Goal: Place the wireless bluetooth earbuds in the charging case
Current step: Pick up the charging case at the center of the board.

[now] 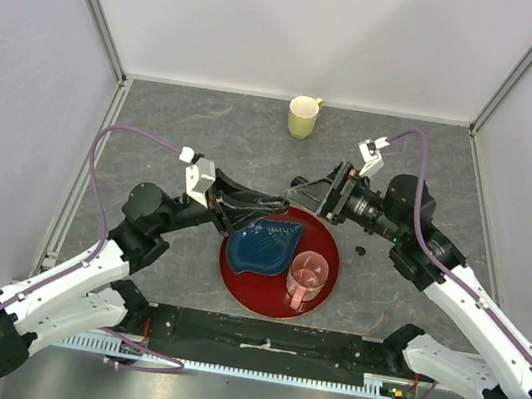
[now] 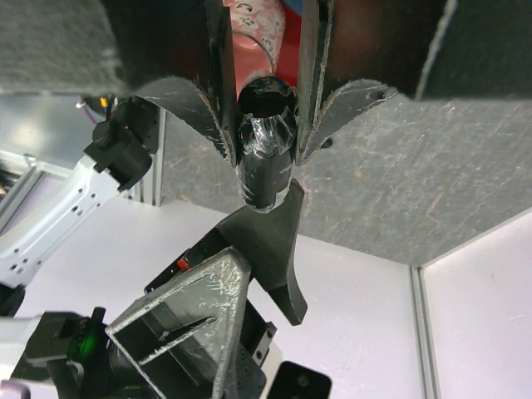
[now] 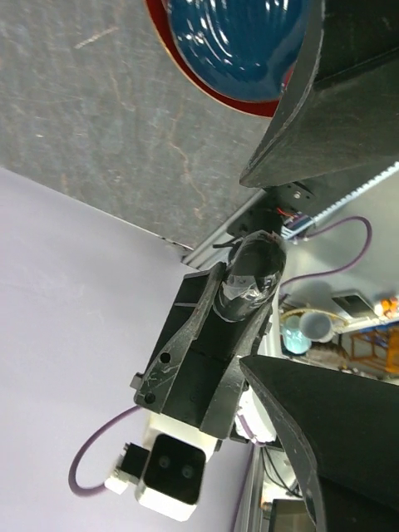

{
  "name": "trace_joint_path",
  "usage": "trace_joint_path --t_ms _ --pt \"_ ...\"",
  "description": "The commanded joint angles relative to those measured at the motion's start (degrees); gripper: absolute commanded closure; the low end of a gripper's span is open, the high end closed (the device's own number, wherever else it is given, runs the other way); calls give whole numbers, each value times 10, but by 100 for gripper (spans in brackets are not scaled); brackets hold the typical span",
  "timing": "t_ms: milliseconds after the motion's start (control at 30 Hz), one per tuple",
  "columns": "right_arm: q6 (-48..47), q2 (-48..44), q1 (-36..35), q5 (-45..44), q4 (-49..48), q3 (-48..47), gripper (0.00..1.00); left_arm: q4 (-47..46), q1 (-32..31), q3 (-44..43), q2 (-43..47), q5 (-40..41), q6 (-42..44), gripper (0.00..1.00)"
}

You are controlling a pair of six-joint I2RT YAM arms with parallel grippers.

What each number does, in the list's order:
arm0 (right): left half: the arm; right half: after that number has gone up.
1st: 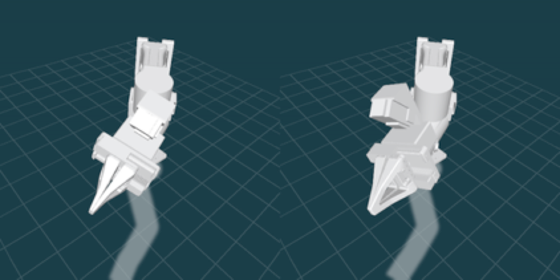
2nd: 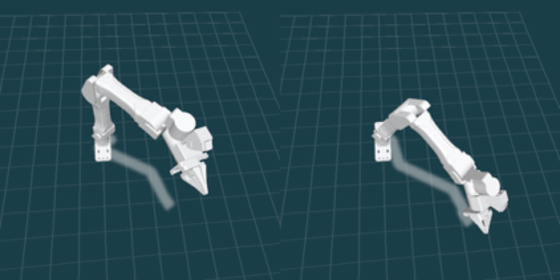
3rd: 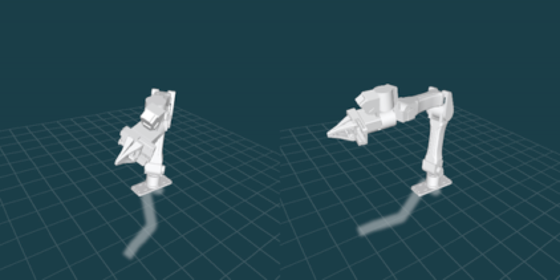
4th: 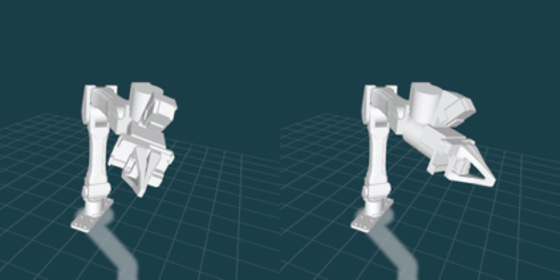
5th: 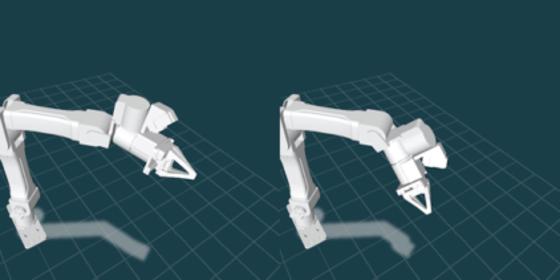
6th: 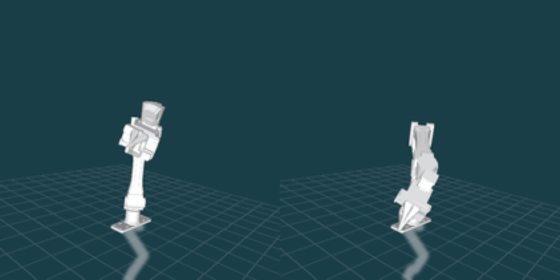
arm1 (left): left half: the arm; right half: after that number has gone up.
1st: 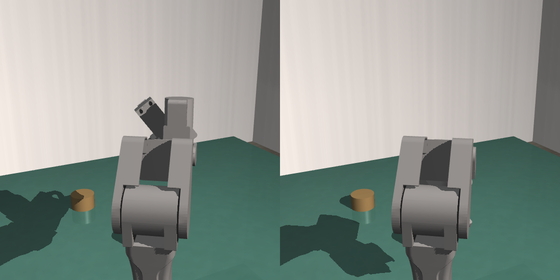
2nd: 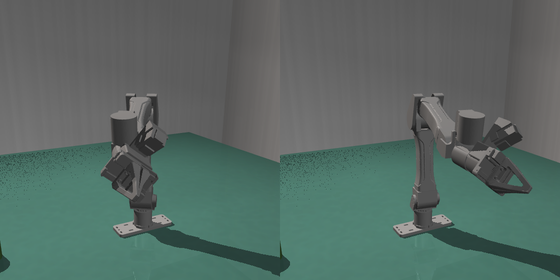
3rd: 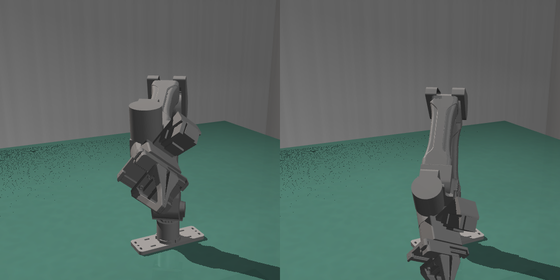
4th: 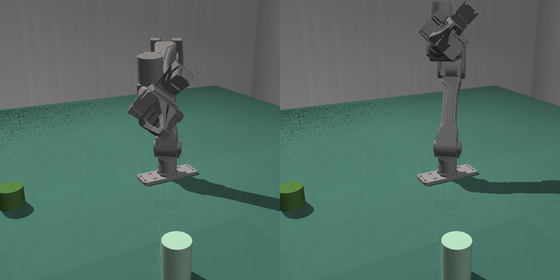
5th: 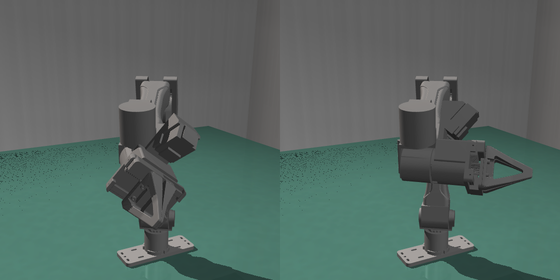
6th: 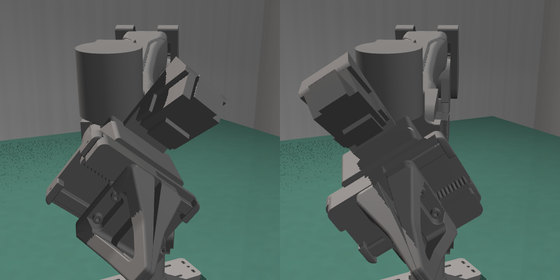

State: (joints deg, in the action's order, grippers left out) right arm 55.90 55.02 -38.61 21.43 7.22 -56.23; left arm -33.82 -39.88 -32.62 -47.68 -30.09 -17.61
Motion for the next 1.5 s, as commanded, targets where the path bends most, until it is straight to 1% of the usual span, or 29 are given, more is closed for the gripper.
trace_joint_path --t_ms 0,100,267,367,400,467,633,867,933,1000,1033,1067,1100,1367,1400,1467 --pt "75 34 3 64 11 -33 12 29 -2 -17 8 12 93 98" --pt "101 52 3 91 5 -34 12 40 -2 -22 9 18 111 98" --pt "121 56 3 99 -2 -26 14 43 -2 -21 14 33 126 98" --pt "134 62 3 108 -13 -15 15 42 -3 -23 12 33 128 98" --pt "147 67 3 117 -32 -11 16 42 -3 -24 12 33 128 98" --pt "161 69 3 124 -53 8 23 41 -3 -26 9 28 124 98" --pt "177 74 3 123 -93 28 31 40 -3 -27 8 22 115 98" --pt "180 76 2 113 -114 36 32 39 -6 -25 12 19 107 98" --pt "184 76 3 109 -116 40 34 39 -6 -26 10 18 104 98" --pt "188 77 3 112 -123 44 38 38 -6 -26 8 16 104 98" --pt "190 78 2 114 -126 45 43 38 -6 -25 8 16 104 98" --pt "192 78 3 116 -128 45 44 38 -6 -26 8 16 104 98" --pt "192 79 3 118 -129 45 48 38 -6 -26 8 16 104 98" --pt "199 80 4 124 -137 46 61 37 -8 -26 5 20 104 98" --pt "199 81 2 127 -140 47 61 36 -8 -25 4 18 104 98" --pt "202 82 3 128 -146 47 54 36 -8 -27 2 14 104 98"
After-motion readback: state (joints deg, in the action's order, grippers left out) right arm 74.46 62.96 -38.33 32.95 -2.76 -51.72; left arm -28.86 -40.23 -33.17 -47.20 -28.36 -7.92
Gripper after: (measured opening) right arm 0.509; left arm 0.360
